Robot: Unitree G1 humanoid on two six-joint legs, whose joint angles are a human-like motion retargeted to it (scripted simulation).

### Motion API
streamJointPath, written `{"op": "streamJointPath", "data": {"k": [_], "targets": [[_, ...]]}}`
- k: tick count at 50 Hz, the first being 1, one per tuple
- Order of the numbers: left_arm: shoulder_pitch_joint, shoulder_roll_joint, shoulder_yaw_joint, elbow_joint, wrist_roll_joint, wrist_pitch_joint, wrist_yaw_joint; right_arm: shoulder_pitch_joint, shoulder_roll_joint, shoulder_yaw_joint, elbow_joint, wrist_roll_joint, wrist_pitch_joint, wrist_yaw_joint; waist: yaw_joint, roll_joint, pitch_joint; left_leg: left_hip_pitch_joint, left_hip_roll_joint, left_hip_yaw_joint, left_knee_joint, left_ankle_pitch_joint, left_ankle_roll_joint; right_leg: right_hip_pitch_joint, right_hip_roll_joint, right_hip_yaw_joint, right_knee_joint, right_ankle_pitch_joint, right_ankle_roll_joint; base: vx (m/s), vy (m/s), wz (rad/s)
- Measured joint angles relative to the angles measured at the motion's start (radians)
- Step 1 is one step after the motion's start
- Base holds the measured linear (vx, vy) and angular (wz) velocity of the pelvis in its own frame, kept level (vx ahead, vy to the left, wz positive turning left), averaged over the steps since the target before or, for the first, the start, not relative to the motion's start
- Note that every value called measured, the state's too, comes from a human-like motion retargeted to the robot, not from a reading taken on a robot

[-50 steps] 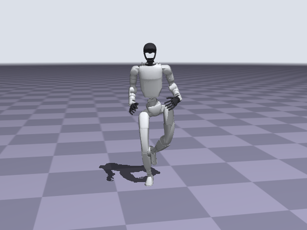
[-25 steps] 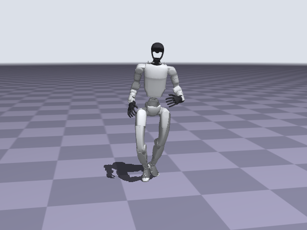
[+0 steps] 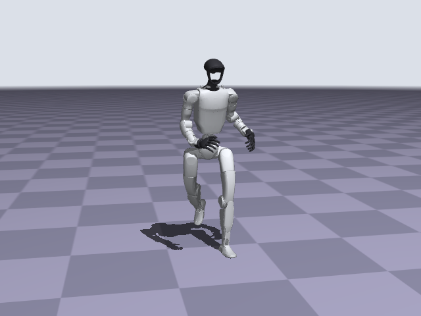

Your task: Walk run

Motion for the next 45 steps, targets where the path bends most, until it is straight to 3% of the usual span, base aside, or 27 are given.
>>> {"op": "streamJointPath", "data": {"k": [1,2,3,5,7,10,13,15,16,17,18,19,20,23,25,28,30,32,35,36,37,38,39,40,42,43,45], "targets": [[-0.053,0.006,-0.03,0.005,0.014,0.005,-0.009,0.01,0.007,-0.032,0.045,-0.01,-0.011,-0.01,-0.022,0.018,0.011,-0.012,-0.014,-0.03,0.124,-0.07,0.106,-0.018,-0.027,-0.081,0.128,-0.018,-0.029,2.22,-0.13,1.15],[-0.105,0.014,-0.058,0.015,0.027,0.008,-0.019,0.025,0.016,-0.06,0.099,-0.03,-0.018,-0.024,-0.05,0.038,0.022,-0.018,-0.012,-0.077,0.245,-0.13,0.16,-0.046,-0.044,-0.132,0.263,-0.039,-0.049,2.8,-0.17,1.03],[-0.152,0.026,-0.082,0.032,0.039,0.006,-0.029,0.051,0.03,-0.083,0.17,-0.068,-0.018,-0.045,-0.092,0.064,0.03,-0.016,0.022,-0.158,0.358,-0.172,0.108,-0.097,-0.038,-0.125,0.41,-0.065,-0.051,2.85,-0.19,0.75],[-0.227,0.04,-0.167,0.071,0.044,0.011,-0.053,0.146,0.041,-0.094,0.305,-0.111,0.023,-0.105,-0.16,0.102,0.028,0.115,0.009,-0.185,0.461,-0.328,0.106,-0.249,-0.038,-0.068,0.68,-0.21,-0.066,2.72,-0.13,0.38],[-0.276,0.029,-0.211,0.073,0.04,0.032,-0.114,0.242,0.022,-0.097,0.353,-0.016,-0.077,-0.036,-0.288,0.091,-0.049,0.247,-0.045,-0.151,0.351,-0.35,0.093,-0.509,-0.133,-0.024,0.852,-0.412,-0.076,2.23,-0.14,0.46],[-0.294,0.05,-0.252,-0.031,0.046,0.066,-0.088,0.329,-0.061,-0.135,0.281,0.12,-0.208,-0.04,-0.499,0.102,-0.1,0.488,-0.157,-0.129,0.083,-0.116,0.04,-0.794,-0.199,0.021,0.751,-0.572,-0.117,2.31,-0.26,0.92],[-0.28,0.04,-0.294,-0.127,-0.02,0.059,-0.053,0.396,-0.141,-0.174,0.172,0.116,-0.184,-0.268,-0.649,0.17,-0.059,0.666,-0.136,-0.19,-0.019,0.367,-0.102,-0.857,-0.215,-0.036,0.345,-0.635,-0.137,2.21,-0.24,1.12],[-0.266,0.004,-0.31,-0.172,-0.072,0.078,-0.071,0.374,-0.151,-0.166,0.154,0.064,-0.142,-0.435,-0.725,0.168,-0.039,0.752,-0.123,-0.114,-0.026,0.545,-0.142,-0.862,-0.225,0.002,0.076,-0.689,-0.104,2.05,-0.33,0.61],[-0.264,0.003,-0.288,-0.189,-0.084,0.094,-0.087,0.318,-0.146,-0.136,0.174,0.029,-0.137,-0.454,-0.733,0.144,-0.031,0.767,-0.161,-0.103,0.016,0.552,-0.138,-0.873,-0.228,0.061,0.026,-0.686,-0.119,1.39,-0.18,-0.35],[-0.259,0.002,-0.262,-0.2,-0.089,0.107,-0.1,0.255,-0.134,-0.106,0.2,-0.002,-0.137,-0.459,-0.736,0.115,-0.024,0.775,-0.197,-0.08,0.07,0.544,-0.131,-0.879,-0.235,0.124,0.001,-0.645,-0.139,1.54,-0.18,-0.96],[-0.249,0.0,-0.227,-0.195,-0.081,0.111,-0.108,0.178,-0.111,-0.076,0.24,-0.022,-0.145,-0.437,-0.73,0.075,-0.018,0.772,-0.228,-0.031,0.146,0.504,-0.118,-0.877,-0.247,0.198,0.028,-0.529,-0.17,2.3,-0.28,-1.03],[-0.235,-0.019,-0.193,-0.162,-0.061,0.105,-0.112,0.109,-0.089,-0.047,0.272,-0.024,-0.162,-0.412,-0.707,0.052,-0.016,0.742,-0.224,0.039,0.252,0.446,-0.099,-0.88,-0.241,0.233,0.135,-0.592,-0.201,2.82,-0.27,-1.12],[-0.219,-0.046,-0.161,-0.116,-0.036,0.093,-0.114,0.045,-0.068,-0.018,0.301,-0.017,-0.183,-0.384,-0.675,0.038,-0.017,0.698,-0.203,0.121,0.371,0.379,-0.077,-0.887,-0.224,0.248,0.282,-0.744,-0.23,2.57,-0.07,-0.74],[-0.13,-0.144,-0.149,0.072,0.033,0.083,-0.151,-0.033,-0.027,0.02,0.296,0.039,-0.19,-0.335,-0.511,-0.001,-0.019,0.501,-0.198,0.123,0.664,0.235,-0.03,-0.685,-0.321,0.242,0.356,-0.975,-0.159,2.69,-0.03,-0.14],[-0.088,-0.167,-0.163,0.187,0.028,0.069,-0.192,-0.016,0.013,0.027,0.179,0.178,-0.155,-0.249,-0.354,0.021,-0.036,0.303,-0.106,0.114,0.781,0.096,0.021,-0.503,-0.264,0.152,0.247,-0.995,-0.122,2.56,-0.09,0.27],[-0.01,-0.168,-0.065,0.188,0.01,0.092,-0.251,-0.002,0.062,0.042,-0.051,0.34,-0.095,-0.193,-0.183,0.025,-0.018,0.139,-0.023,0.171,0.612,-0.025,0.059,-0.224,-0.108,0.128,-0.034,-0.694,-0.019,2.16,-0.26,-0.2],[0.052,-0.133,0.01,0.16,-0.037,0.084,-0.23,-0.011,0.051,0.029,-0.15,0.361,-0.086,-0.173,-0.077,-0.015,0.0,0.066,-0.014,0.236,0.408,-0.055,0.078,-0.11,-0.095,0.138,-0.132,-0.361,0.069,2.07,-0.44,-1.31],[0.047,-0.096,0.036,0.143,-0.148,0.042,-0.204,-0.016,0.016,-0.01,-0.195,0.311,-0.033,-0.143,0.035,-0.038,0.017,-0.005,-0.007,0.188,0.18,-0.082,0.064,-0.042,-0.071,0.036,-0.184,-0.14,0.104,1.21,-0.42,-1.46],[-0.03,-0.03,-0.006,0.127,-0.209,-0.031,-0.159,0.033,-0.038,-0.105,-0.167,0.163,0.016,-0.091,0.084,-0.017,0.035,-0.052,-0.053,-0.032,-0.011,-0.053,0.073,0.004,-0.009,0.044,-0.057,-0.068,0.06,2.06,-0.1,0.06],[-0.061,-0.007,-0.028,0.11,-0.191,-0.024,-0.151,0.058,-0.034,-0.12,-0.113,0.134,0.019,-0.097,0.078,0.008,0.044,-0.053,-0.047,-0.079,0.045,0.047,0.115,-0.004,-0.006,-0.002,0.042,-0.099,0.017,2.56,-0.15,0.53],[-0.092,0.009,-0.043,0.098,-0.174,-0.016,-0.143,0.083,-0.026,-0.126,-0.048,0.107,0.011,-0.104,0.053,0.025,0.049,-0.062,-0.038,-0.11,0.144,0.05,0.152,-0.032,-0.005,-0.029,0.154,-0.139,-0.012,2.45,-0.28,0.71],[-0.121,0.012,-0.043,0.097,-0.159,-0.006,-0.136,0.104,-0.013,-0.115,0.039,0.085,-0.016,-0.112,-0.012,0.023,0.046,-0.084,-0.021,-0.109,0.33,-0.145,0.179,-0.099,-0.007,-0.021,0.292,-0.195,-0.01,2.99,-0.3,0.82],[-0.155,-0.005,-0.058,0.12,-0.144,0.001,-0.13,0.143,-0.002,-0.107,0.131,0.075,-0.029,-0.115,-0.062,0.032,0.041,-0.052,-0.001,-0.118,0.431,-0.26,0.176,-0.169,-0.006,0.007,0.424,-0.256,-0.011,3.56,-0.29,0.67],[-0.191,-0.032,-0.08,0.153,-0.13,0.006,-0.123,0.191,0.006,-0.101,0.225,0.072,-0.035,-0.116,-0.105,0.048,0.036,0.009,0.02,-0.132,0.488,-0.337,0.159,-0.239,-0.002,0.045,0.553,-0.32,-0.014,3.24,-0.22,0.27],[-0.255,-0.079,-0.108,0.164,-0.12,0.04,-0.194,0.272,0.032,-0.094,0.34,0.188,-0.064,-0.057,-0.227,0.076,-0.017,0.168,-0.049,-0.2,0.408,-0.398,0.13,-0.437,-0.051,0.03,0.699,-0.501,-0.053,2.69,-0.21,0.43],[-0.275,-0.09,-0.129,0.138,-0.111,0.061,-0.207,0.302,0.034,-0.105,0.377,0.301,-0.089,0.01,-0.314,0.06,-0.053,0.247,-0.08,-0.148,0.339,-0.392,0.127,-0.552,-0.118,0.044,0.73,-0.578,-0.066,2.61,-0.25,0.82],[-0.298,-0.06,-0.159,-0.001,-0.069,0.066,-0.195,0.332,0.026,-0.144,0.396,0.52,-0.137,0.128,-0.451,0.065,-0.072,0.436,-0.154,-0.123,0.146,-0.232,0.087,-0.709,-0.216,0.009,0.677,-0.715,-0.112,2.06,-0.21,0.83]]}}
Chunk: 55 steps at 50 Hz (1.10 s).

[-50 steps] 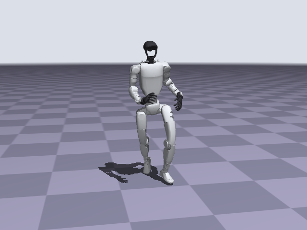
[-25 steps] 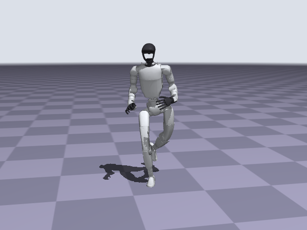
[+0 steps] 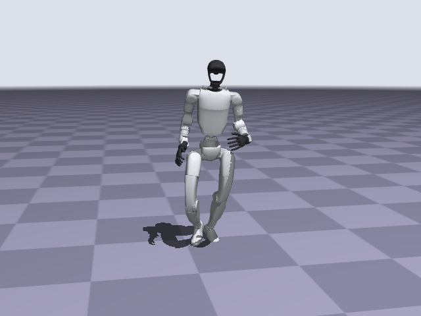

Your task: Walk run

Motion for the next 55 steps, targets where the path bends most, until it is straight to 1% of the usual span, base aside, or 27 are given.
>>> {"op": "streamJointPath", "data": {"k": [4,5,7,8,10,12,13,15,18,21,24,25,26,27,28,30,32,35,37,40,42,43,45,47,50,52,55], "targets": [[0.017,0.103,-0.062,-0.272,0.054,-0.024,0.143,0.045,-0.142,-0.063,-0.101,-0.011,-0.045,-0.096,-0.184,0.063,0.022,0.27,0.02,-0.009,-0.158,0.62,-0.196,-0.115,0.005,-0.067,-0.461,-0.042,-0.022,2.11,-0.28,0.76],[0.026,0.112,-0.067,-0.327,0.051,-0.023,0.181,0.036,-0.173,-0.065,-0.13,-0.069,-0.038,-0.161,-0.23,0.059,0.025,0.326,0.046,0.087,-0.175,0.722,-0.223,-0.128,-0.005,-0.057,-0.579,-0.04,-0.005,1.85,-0.28,0.41],[0.05,0.089,-0.043,-0.344,0.054,-0.019,0.212,-0.057,-0.164,-0.008,-0.15,-0.138,-0.027,-0.241,-0.271,0.012,0.043,0.37,-0.03,0.074,-0.085,0.779,-0.209,-0.148,-0.023,0.046,-0.669,0.036,-0.013,1.91,-0.28,-0.33],[0.062,0.073,-0.018,-0.321,0.067,-0.015,0.208,-0.124,-0.138,0.031,-0.142,-0.152,-0.035,-0.239,-0.279,-0.028,0.047,0.37,-0.072,0.08,-0.004,0.743,-0.206,-0.157,-0.033,0.142,-0.659,0.141,-0.034,2.2,-0.25,-1.05],[0.088,0.023,0.042,-0.222,0.119,-0.017,0.19,-0.246,-0.075,0.112,-0.108,-0.14,-0.05,-0.182,-0.228,-0.071,0.042,0.318,-0.054,0.273,0.223,0.643,-0.13,-0.167,-0.022,0.205,-0.399,-0.035,-0.171,2.52,-0.15,-1.39],[0.132,-0.049,0.065,-0.084,0.167,-0.044,0.17,-0.323,-0.03,0.17,-0.094,-0.11,-0.045,-0.126,-0.166,-0.093,0.038,0.212,-0.03,0.314,0.451,0.509,-0.081,-0.085,-0.102,0.26,-0.303,-0.197,-0.117,2.56,0.02,-0.17],[0.16,-0.081,0.057,-0.015,0.179,-0.056,0.144,-0.336,-0.015,0.176,-0.105,-0.1,-0.045,-0.095,-0.108,-0.106,0.018,0.115,-0.045,0.276,0.524,0.459,-0.096,-0.006,-0.137,0.222,-0.307,-0.259,-0.098,2.61,0.0,0.21],[0.217,-0.085,0.028,0.089,0.136,-0.083,0.084,-0.35,0.011,0.188,-0.159,-0.091,-0.027,-0.031,0.035,-0.089,-0.02,-0.124,0.019,0.241,0.646,0.312,-0.083,0.156,-0.108,0.137,-0.406,-0.288,-0.044,2.97,-0.01,0.16],[0.285,-0.043,0.049,0.106,0.011,-0.126,0.058,-0.305,-0.038,0.188,-0.317,-0.243,0.006,0.107,0.22,-0.046,-0.004,-0.353,0.135,0.23,0.506,0.176,-0.031,0.459,0.085,0.086,-0.705,0.0,0.074,2.22,-0.06,-0.53],[0.32,0.039,0.046,0.115,-0.118,-0.152,0.104,-0.24,-0.118,0.137,-0.382,-0.471,0.097,0.167,0.376,-0.084,0.012,-0.482,0.136,0.173,0.122,0.151,-0.042,0.653,0.125,0.006,-0.856,0.46,0.196,2.05,-0.34,-1.16],[0.247,0.073,-0.033,0.146,-0.102,-0.21,0.193,-0.187,-0.124,0.024,-0.296,-0.561,0.117,0.117,0.438,-0.08,0.032,-0.519,0.116,0.077,-0.148,0.12,-0.028,0.738,0.211,0.032,-0.786,0.617,0.198,2.29,-0.22,0.59],[0.2,0.094,-0.074,0.153,-0.069,-0.224,0.224,-0.172,-0.103,-0.031,-0.232,-0.58,0.12,0.093,0.44,-0.054,0.046,-0.507,0.118,0.063,-0.18,0.105,-0.029,0.741,0.267,0.061,-0.715,0.621,0.172,2.36,-0.17,1.22],[0.15,0.108,-0.106,0.159,-0.042,-0.22,0.241,-0.161,-0.086,-0.074,-0.163,-0.582,0.117,0.094,0.456,-0.011,0.075,-0.479,0.134,0.045,-0.136,0.236,0.002,0.746,0.292,0.027,-0.601,0.597,0.142,2.13,-0.23,0.91],[0.1,0.113,-0.128,0.171,-0.018,-0.216,0.252,-0.152,-0.071,-0.109,-0.092,-0.584,0.114,0.092,0.443,0.023,0.091,-0.471,0.149,0.02,-0.045,0.271,0.042,0.729,0.308,-0.014,-0.484,0.569,0.122,2.09,-0.28,0.89],[0.051,0.097,-0.132,0.197,0.0,-0.211,0.252,-0.148,-0.059,-0.127,-0.014,-0.585,0.115,0.086,0.374,0.041,0.078,-0.504,0.165,-0.02,0.143,0.112,0.099,0.669,0.305,-0.07,-0.36,0.535,0.124,2.74,-0.36,0.62],[-0.02,0.037,-0.139,0.285,0.007,-0.193,0.273,-0.095,-0.028,-0.127,0.125,-0.612,0.135,0.038,0.317,0.002,0.083,-0.493,0.27,0.022,0.412,-0.07,0.031,0.464,0.223,0.065,-0.02,0.401,0.098,3.15,-0.4,-0.56],[-0.091,-0.007,-0.066,0.311,-0.026,-0.171,0.218,-0.072,-0.05,-0.054,0.159,-0.532,0.109,0.055,0.123,0.041,0.031,-0.365,0.186,0.014,0.36,-0.189,0.05,0.173,0.13,0.015,0.164,0.231,0.024,2.04,-0.15,0.55],[-0.132,-0.009,-0.071,0.225,-0.054,-0.147,0.185,-0.043,-0.125,-0.07,0.123,-0.495,0.062,0.107,-0.062,0.026,-0.027,-0.145,0.067,0.044,0.159,-0.144,-0.006,-0.111,-0.011,0.005,0.059,0.031,-0.085,2.38,-0.27,0.74],[-0.1,0.025,-0.07,0.109,-0.037,-0.124,0.194,-0.008,-0.133,-0.099,0.06,-0.54,0.066,0.084,-0.17,0.039,-0.011,0.085,0.001,0.02,-0.055,0.122,-0.072,-0.178,-0.038,-0.022,-0.174,-0.004,-0.121,2.03,-0.3,0.81],[-0.029,0.058,-0.078,-0.034,0.044,-0.101,0.226,0.015,-0.133,-0.116,-0.022,-0.469,0.032,-0.002,-0.256,0.077,-0.001,0.269,0.034,0.027,-0.157,0.616,-0.191,-0.183,-0.038,-0.076,-0.556,-0.036,-0.159,2.28,-0.4,0.57],[0.027,0.108,-0.049,-0.123,0.164,-0.063,0.351,-0.02,-0.135,-0.086,-0.094,-0.411,-0.018,-0.119,-0.275,0.024,0.024,0.345,-0.005,0.093,-0.078,0.72,-0.161,-0.151,-0.032,0.042,-0.681,-0.01,-0.131,2.41,-0.43,-0.33],[0.053,0.121,-0.028,-0.144,0.231,-0.052,0.413,-0.057,-0.135,-0.065,-0.124,-0.409,-0.014,-0.185,-0.27,-0.022,0.034,0.363,-0.051,0.123,-0.006,0.706,-0.148,-0.133,-0.04,0.12,-0.698,0.01,-0.08,2.58,-0.38,-0.61],[0.101,0.113,-0.005,-0.115,0.335,-0.036,0.501,-0.149,-0.134,-0.01,-0.164,-0.456,0.0,-0.25,-0.272,-0.095,0.062,0.364,-0.055,0.236,0.22,0.622,-0.076,-0.074,-0.074,0.203,-0.655,0.327,-0.169,2.31,-0.24,-0.78],[0.142,0.052,0.033,0.017,0.383,-0.055,0.49,-0.252,-0.113,0.058,-0.148,-0.484,-0.001,-0.192,-0.176,-0.122,0.027,0.265,-0.044,0.371,0.407,0.524,-0.037,-0.094,-0.031,0.29,-0.39,-0.049,-0.202,2.35,-0.07,-1.06],[0.207,-0.041,0.012,0.201,0.397,-0.09,0.396,-0.349,-0.022,0.098,-0.074,-0.396,0.017,-0.032,-0.026,-0.096,0.033,-0.042,0.002,0.261,0.703,0.361,-0.078,0.085,-0.061,0.244,-0.343,-0.252,-0.133,2.61,0.01,-0.26],[0.233,-0.039,0.031,0.249,0.327,-0.126,0.336,-0.39,-0.011,0.178,-0.11,-0.223,0.069,0.105,0.098,-0.031,0.034,-0.208,0.129,0.251,0.714,0.234,-0.061,0.269,0.055,0.183,-0.499,-0.225,-0.109,2.06,0.02,-0.64],[0.29,-0.03,0.064,0.209,0.26,-0.163,0.336,-0.39,-0.047,0.178,-0.243,-0.25,0.082,0.209,0.242,-0.012,0.047,-0.369,0.161,0.231,0.449,0.169,-0.028,0.528,0.17,0.161,-0.731,0.032,-0.011,2.19,0.01,-0.45]]}}
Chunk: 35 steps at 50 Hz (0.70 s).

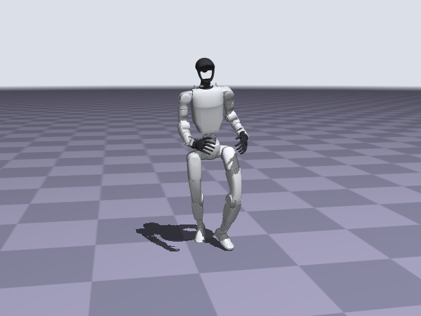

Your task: Walk run

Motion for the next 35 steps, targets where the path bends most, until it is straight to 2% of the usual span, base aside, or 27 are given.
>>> {"op": "streamJointPath", "data": {"k": [2,3,5,6,7,8,9,10,12,13,15,17,18,19,20,22,24,25,26,27,28,29,30,31,33,35], "targets": [[0.042,0.018,0.011,-0.03,-0.072,0.013,0.018,0.037,-0.046,-0.048,-0.084,-0.127,0.043,0.0,0.129,-0.013,0.022,-0.032,-0.026,-0.026,-0.301,-0.006,0.001,0.125,0.032,0.014,-0.09,0.305,0.083,1.45,-0.06,-1.05],[0.053,0.001,0.018,-0.023,-0.143,0.029,0.033,0.056,-0.063,-0.083,-0.113,-0.187,0.077,-0.025,0.2,-0.022,0.033,-0.044,-0.039,-0.056,-0.451,-0.012,-0.005,0.184,0.014,-0.063,-0.109,0.453,0.132,1.96,-0.01,-1.0],[0.022,-0.067,0.002,0.009,-0.271,0.032,0.042,0.092,-0.069,-0.127,-0.133,-0.243,0.094,-0.076,0.251,-0.029,0.042,-0.052,-0.022,-0.05,-0.583,-0.026,-0.003,0.238,0.005,-0.134,-0.08,0.594,0.15,2.09,-0.01,-0.27],[-0.026,-0.103,-0.017,0.024,-0.332,0.021,0.047,0.111,-0.06,-0.141,-0.115,-0.261,0.1,-0.114,0.24,-0.012,0.045,-0.059,-0.017,-0.079,-0.581,0.0,0.001,0.227,0.046,-0.094,-0.009,0.645,0.132,1.98,-0.08,0.45],[-0.073,-0.129,-0.034,0.037,-0.377,0.009,0.055,0.129,-0.053,-0.157,-0.087,-0.28,0.104,-0.144,0.23,0.006,0.045,-0.069,-0.018,-0.108,-0.548,0.01,0.039,0.211,0.072,-0.086,0.078,0.663,0.104,1.89,-0.11,0.61],[-0.117,-0.136,-0.048,0.047,-0.386,-0.003,0.071,0.145,-0.05,-0.178,-0.04,-0.301,0.104,-0.16,0.222,0.026,0.043,-0.086,-0.035,-0.135,-0.451,-0.014,0.143,0.182,0.067,-0.143,0.201,0.614,0.056,1.91,-0.13,0.69],[-0.155,-0.114,-0.053,0.049,-0.368,-0.011,0.099,0.158,-0.048,-0.201,0.025,-0.325,0.098,-0.153,0.19,0.039,0.039,-0.11,-0.031,-0.202,-0.315,-0.067,0.148,0.135,0.062,-0.172,0.329,0.553,0.031,2.08,-0.17,0.87],[-0.189,-0.079,-0.053,0.047,-0.337,-0.017,0.132,0.17,-0.045,-0.225,0.098,-0.352,0.088,-0.134,0.146,0.05,0.035,-0.136,-0.015,-0.288,-0.16,-0.134,0.104,0.078,0.058,-0.186,0.461,0.486,0.018,2.76,-0.24,0.74],[-0.259,-0.046,-0.104,0.066,-0.288,-0.018,0.248,0.22,-0.008,-0.25,0.24,-0.39,0.152,-0.095,0.072,0.083,0.046,0.013,0.05,-0.207,-0.081,-0.294,0.096,-0.084,0.02,-0.158,0.714,0.334,0.009,3.02,-0.23,0.33],[-0.299,-0.054,-0.13,0.071,-0.257,-0.041,0.267,0.239,0.0,-0.238,0.279,-0.352,0.137,-0.06,0.007,0.089,0.036,0.077,0.004,-0.24,-0.109,-0.329,0.081,-0.203,0.0,-0.138,0.801,0.25,0.015,2.48,-0.17,0.4],[-0.364,0.024,-0.187,-0.017,-0.267,-0.055,0.192,0.271,-0.053,-0.216,0.281,-0.211,0.048,-0.014,-0.152,0.057,-0.006,0.18,-0.091,-0.214,-0.227,-0.332,0.062,-0.464,-0.104,-0.095,0.876,0.098,-0.006,2.2,-0.2,0.78],[-0.382,0.102,-0.18,-0.136,-0.254,0.003,0.116,0.341,-0.125,-0.213,0.184,-0.212,-0.021,-0.128,-0.273,0.058,-0.005,0.351,-0.172,-0.212,-0.429,-0.183,0.035,-0.619,-0.184,-0.121,0.777,0.017,-0.062,2.06,-0.19,1.09],[-0.378,0.111,-0.175,-0.187,-0.219,0.029,0.114,0.38,-0.166,-0.217,0.122,-0.271,-0.062,-0.207,-0.33,0.065,0.001,0.442,-0.181,-0.21,-0.506,-0.071,0.007,-0.669,-0.206,-0.142,0.689,-0.003,-0.077,1.92,-0.18,1.24],[-0.365,0.123,-0.171,-0.238,-0.199,0.045,0.121,0.414,-0.198,-0.225,0.067,-0.36,-0.066,-0.313,-0.376,0.076,0.007,0.513,-0.188,-0.222,-0.563,0.073,-0.029,-0.704,-0.206,-0.147,0.572,-0.006,-0.083,2.13,-0.27,1.16],[-0.348,0.138,-0.167,-0.289,-0.186,0.056,0.133,0.445,-0.225,-0.236,0.016,-0.463,-0.051,-0.433,-0.415,0.09,0.012,0.573,-0.194,-0.242,-0.609,0.231,-0.068,-0.731,-0.193,-0.144,0.44,-0.002,-0.084,2.13,-0.31,0.72],[-0.306,0.121,-0.157,-0.324,-0.197,0.08,0.132,0.465,-0.192,-0.246,-0.022,-0.565,0.052,-0.687,-0.454,0.1,0.023,0.657,-0.185,-0.212,-0.638,0.483,-0.127,-0.739,-0.159,-0.087,0.203,-0.011,-0.078,1.8,-0.26,0.24],[-0.274,0.078,-0.126,-0.312,-0.215,0.113,0.069,0.423,-0.14,-0.217,-0.035,-0.565,0.045,-0.768,-0.475,0.067,0.029,0.705,-0.213,-0.158,-0.569,0.558,-0.139,-0.724,-0.168,-0.025,0.101,-0.038,-0.095,1.87,-0.28,-0.31],[-0.261,0.057,-0.098,-0.296,-0.228,0.128,0.024,0.384,-0.109,-0.196,-0.026,-0.544,0.037,-0.777,-0.478,0.04,0.029,0.709,-0.247,-0.158,-0.51,0.554,-0.15,-0.717,-0.179,0.019,0.086,-0.028,-0.102,2.05,-0.25,-0.37],[-0.247,0.044,-0.079,-0.266,-0.228,0.126,0.002,0.338,-0.083,-0.175,-0.012,-0.523,0.018,-0.756,-0.485,0.005,0.033,0.703,-0.251,-0.109,-0.396,0.517,-0.126,-0.682,-0.208,0.041,0.104,0.093,-0.137,2.14,-0.25,-0.39],[-0.233,0.032,-0.056,-0.232,-0.22,0.12,-0.018,0.291,-0.062,-0.15,0.002,-0.501,0.001,-0.735,-0.475,-0.03,0.027,0.69,-0.251,-0.038,-0.291,0.48,-0.094,-0.663,-0.222,0.072,0.157,0.12,-0.169,2.15,-0.28,-0.74],[-0.221,0.021,-0.025,-0.187,-0.195,0.102,-0.03,0.241,-0.054,-0.119,0.017,-0.478,-0.012,-0.713,-0.432,-0.065,0.003,0.662,-0.247,0.077,-0.205,0.441,-0.049,-0.674,-0.205,0.123,0.281,-0.041,-0.192,2.42,-0.24,-0.7],[-0.196,0.02,-0.029,-0.133,-0.173,0.084,-0.034,0.207,-0.041,-0.105,0.041,-0.452,-0.016,-0.695,-0.393,-0.069,0.014,0.613,-0.221,0.084,-0.074,0.386,-0.016,-0.64,-0.241,0.12,0.379,-0.154,-0.168,2.94,-0.19,-0.11],[-0.165,0.024,-0.05,-0.073,-0.151,0.066,-0.032,0.179,-0.025,-0.099,0.069,-0.424,-0.017,-0.678,-0.355,-0.058,0.041,0.552,-0.182,0.036,0.078,0.323,0.01,-0.583,-0.303,0.089,0.463,-0.244,-0.119,3.0,-0.11,0.31],[-0.153,-0.006,-0.074,0.013,-0.125,0.042,-0.02,0.144,-0.024,-0.087,0.08,-0.392,-0.043,-0.633,-0.273,-0.072,0.015,0.438,-0.174,0.026,0.153,0.275,-0.013,-0.525,-0.295,0.082,0.443,-0.294,-0.107,2.58,-0.08,0.05],[-0.13,-0.04,-0.078,0.143,-0.113,-0.014,-0.012,0.077,-0.032,-0.038,0.08,-0.313,-0.058,-0.49,-0.145,-0.05,-0.005,0.243,-0.095,0.009,0.242,0.154,-0.033,-0.376,-0.215,0.053,0.349,-0.329,-0.086,1.86,-0.07,-0.55],[-0.084,-0.034,-0.036,0.153,-0.116,-0.067,0.003,0.028,-0.037,-0.004,0.036,-0.275,-0.003,-0.311,-0.073,0.025,0.003,0.1,-0.006,-0.027,0.194,0.033,-0.015,-0.169,-0.081,-0.038,0.145,-0.227,-0.063,2.15,-0.03,-0.37]]}}
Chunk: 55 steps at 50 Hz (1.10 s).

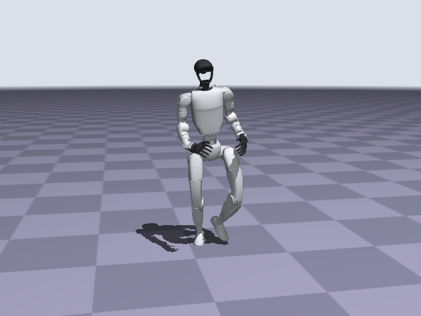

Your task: Walk run

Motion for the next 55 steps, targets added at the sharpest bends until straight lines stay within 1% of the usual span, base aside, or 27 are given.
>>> {"op": "streamJointPath", "data": {"k": [2,5,8,10,12,13,15,18,21,25,27,28,29,30,32,33,35,37,38,42,46,47,48,49,50,52,55], "targets": [[0.056,0.017,0.037,-0.023,-0.01,-0.017,0.037,-0.013,-0.004,0.017,-0.057,-0.025,0.035,0.068,0.091,-0.008,0.002,-0.084,0.003,0.022,-0.209,-0.032,0.0,0.156,0.056,0.024,-0.132,0.192,0.074,1.88,-0.11,-0.85],[0.099,0.01,0.032,-0.011,-0.037,-0.041,0.046,-0.015,0.028,0.006,-0.136,0.011,0.079,0.011,0.216,-0.024,0.025,-0.125,0.002,0.04,-0.608,-0.056,-0.001,0.325,0.087,-0.013,-0.232,0.597,0.175,1.94,-0.13,-0.8],[0.028,0.021,0.026,-0.041,-0.023,-0.042,0.072,-0.019,0.079,-0.027,-0.124,0.078,0.112,-0.14,0.255,0.005,0.047,-0.16,0.039,-0.033,-0.77,-0.045,-0.006,0.398,0.15,-0.051,-0.15,0.732,0.165,1.95,-0.15,-0.16],[-0.039,0.047,0.011,-0.061,0.003,-0.023,0.092,-0.012,0.084,-0.05,-0.058,0.076,0.094,-0.141,0.269,0.05,0.062,-0.176,0.09,-0.077,-0.672,0.124,0.078,0.395,0.174,-0.107,0.036,0.69,0.1,1.79,-0.21,0.18],[-0.116,0.061,-0.02,-0.04,0.026,-0.013,0.093,0.031,0.082,-0.1,0.054,0.022,0.081,-0.08,0.19,0.065,0.048,-0.211,0.058,-0.201,-0.387,-0.127,0.121,0.289,0.182,-0.13,0.268,0.639,0.108,2.47,-0.22,0.62],[-0.152,0.07,-0.065,-0.013,0.028,-0.001,0.102,0.088,0.076,-0.111,0.12,-0.001,0.1,-0.096,0.192,0.058,0.063,-0.168,0.124,-0.139,-0.291,-0.202,0.088,0.214,0.153,-0.067,0.432,0.585,0.109,3.02,-0.23,0.07],[-0.208,0.078,-0.049,0.007,0.024,0.015,0.057,0.175,0.066,-0.066,0.193,0.061,0.071,-0.088,0.059,0.093,0.041,-0.046,0.121,-0.148,-0.273,-0.324,0.053,-0.004,0.163,-0.046,0.626,0.514,0.127,2.33,-0.2,0.27],[-0.263,0.11,-0.083,-0.112,-0.026,0.046,0.013,0.252,-0.004,-0.128,0.163,0.169,-0.052,-0.055,-0.11,0.042,0.002,0.119,-0.012,-0.114,-0.435,-0.307,0.02,-0.327,0.008,-0.036,0.664,0.346,0.107,1.5,-0.11,0.67],[-0.244,0.178,-0.104,-0.287,-0.054,0.091,0.016,0.346,-0.043,-0.203,0.082,0.144,-0.046,-0.199,-0.268,0.036,0.006,0.369,-0.113,-0.128,-0.67,-0.044,-0.026,-0.469,-0.099,-0.115,0.399,0.267,0.043,1.77,-0.26,1.24],[-0.178,0.123,-0.103,-0.387,-0.104,0.167,-0.012,0.389,-0.03,-0.231,0.039,0.179,-0.075,-0.289,-0.352,0.01,0.024,0.579,-0.162,-0.143,-0.736,0.416,-0.109,-0.459,-0.107,-0.04,-0.091,0.208,0.047,1.87,-0.37,0.34],[-0.152,0.096,-0.062,-0.402,-0.123,0.182,-0.044,0.346,-0.043,-0.206,0.007,0.148,-0.064,-0.281,-0.348,-0.055,0.03,0.629,-0.193,-0.048,-0.634,0.461,-0.109,-0.434,-0.146,0.027,-0.141,0.195,0.029,1.56,-0.32,-0.45],[-0.141,0.09,-0.042,-0.397,-0.121,0.181,-0.047,0.314,-0.05,-0.193,-0.002,0.119,-0.053,-0.272,-0.35,-0.097,0.033,0.636,-0.211,-0.013,-0.539,0.444,-0.102,-0.41,-0.178,0.057,-0.129,0.254,0.033,1.89,-0.4,-0.42],[-0.124,0.093,-0.023,-0.381,-0.109,0.174,-0.05,0.28,-0.05,-0.179,0.003,0.093,-0.045,-0.263,-0.331,-0.131,0.025,0.625,-0.208,0.043,-0.439,0.426,-0.085,-0.409,-0.179,0.069,-0.056,0.247,-0.055,2.15,-0.48,-0.56],[-0.105,0.1,-0.005,-0.359,-0.09,0.164,-0.052,0.247,-0.047,-0.166,0.016,0.069,-0.037,-0.253,-0.302,-0.16,0.011,0.606,-0.195,0.109,-0.335,0.407,-0.063,-0.419,-0.164,0.072,0.048,0.208,-0.19,2.34,-0.44,-0.45],[-0.05,0.108,-0.053,-0.219,0.016,0.107,-0.008,0.205,-0.009,-0.171,0.13,0.043,-0.017,-0.235,-0.207,-0.135,0.001,0.477,-0.145,0.067,-0.071,0.33,-0.029,-0.397,-0.186,0.118,0.25,0.116,-0.1,2.25,-0.2,0.1],[-0.043,0.095,-0.081,-0.13,0.09,0.08,0.032,0.167,0.017,-0.206,0.189,0.026,-0.01,-0.187,-0.153,-0.127,-0.001,0.367,-0.138,0.005,0.027,0.292,-0.062,-0.356,-0.202,0.08,0.276,0.063,-0.086,1.83,-0.04,-0.04],[-0.039,0.047,-0.086,0.045,0.171,0.077,0.041,0.11,0.054,-0.128,0.255,0.055,0.031,0.006,-0.06,-0.117,-0.004,0.195,-0.108,-0.006,0.1,0.181,-0.085,-0.244,-0.16,0.061,0.247,-0.003,-0.066,1.56,-0.07,-0.74],[-0.015,0.048,-0.023,0.09,0.144,0.055,0.025,0.058,0.077,-0.057,0.219,0.112,0.081,0.18,-0.04,-0.043,0.002,0.048,-0.018,-0.032,0.061,0.069,-0.042,-0.128,-0.055,-0.002,0.16,0.022,-0.045,1.48,-0.07,-0.33],[0.008,0.041,-0.002,0.08,0.138,0.044,0.039,0.045,0.084,-0.045,0.188,0.12,0.074,0.18,-0.007,-0.039,0.001,-0.003,-0.014,-0.015,-0.021,0.035,-0.014,-0.071,-0.035,-0.019,0.115,0.047,-0.027,1.61,-0.04,-0.43],[0.09,0.056,0.05,0.049,0.113,0.01,0.088,0.037,0.06,-0.019,-0.004,0.113,0.072,0.047,0.161,-0.004,0.032,-0.065,-0.008,-0.055,-0.571,0.02,-0.012,0.196,0.137,0.001,-0.127,0.305,0.043,1.47,-0.05,-0.83],[0.085,0.049,0.063,0.021,0.078,0.008,0.092,0.053,0.07,-0.004,-0.081,0.057,0.076,0.004,0.205,-0.012,0.049,-0.054,-0.015,-0.077,-0.818,0.028,-0.019,0.365,0.141,-0.074,-0.149,0.589,0.127,1.42,-0.07,-0.26],[0.074,0.066,0.057,0.005,0.07,0.011,0.095,0.059,0.073,-0.004,-0.084,0.059,0.059,0.018,0.201,-0.005,0.047,-0.061,-0.016,-0.076,-0.78,0.049,0.013,0.381,0.149,-0.1,-0.109,0.648,0.149,0.94,-0.15,0.22],[0.065,0.088,0.046,-0.01,0.059,0.018,0.101,0.069,0.074,-0.008,-0.076,0.065,0.038,0.04,0.193,-0.006,0.04,-0.088,-0.032,-0.058,-0.669,0.047,0.124,0.379,0.148,-0.113,-0.044,0.707,0.17,1.43,-0.15,0.22],[0.058,0.1,0.034,0.002,0.05,0.026,0.109,0.093,0.076,-0.01,-0.049,0.061,0.027,0.051,0.182,0.0,0.029,-0.125,-0.041,-0.156,-0.563,0.035,0.125,0.366,0.152,-0.113,0.048,0.719,0.175,2.07,-0.13,0.23],[0.053,0.107,0.022,0.027,0.043,0.034,0.119,0.123,0.079,-0.011,-0.012,0.052,0.02,0.055,0.17,0.008,0.017,-0.167,-0.047,-0.313,-0.461,0.019,0.071,0.346,0.159,-0.107,0.154,0.706,0.172,2.09,-0.14,0.25],[0.02,0.027,0.022,0.082,0.009,0.062,0.145,0.147,0.101,-0.014,0.099,0.012,0.055,0.034,0.131,0.041,0.038,-0.069,0.091,-0.129,-0.313,-0.167,0.084,0.24,0.153,-0.092,0.379,0.537,0.102,1.51,-0.14,0.16],[-0.062,-0.212,0.054,0.157,-0.163,0.092,0.172,0.188,0.124,-0.018,0.184,0.096,0.014,0.13,0.073,0.057,0.035,0.03,0.099,-0.093,-0.329,-0.24,0.057,0.045,0.081,-0.104,0.484,0.357,0.031,1.1,-0.08,-0.51]]}}
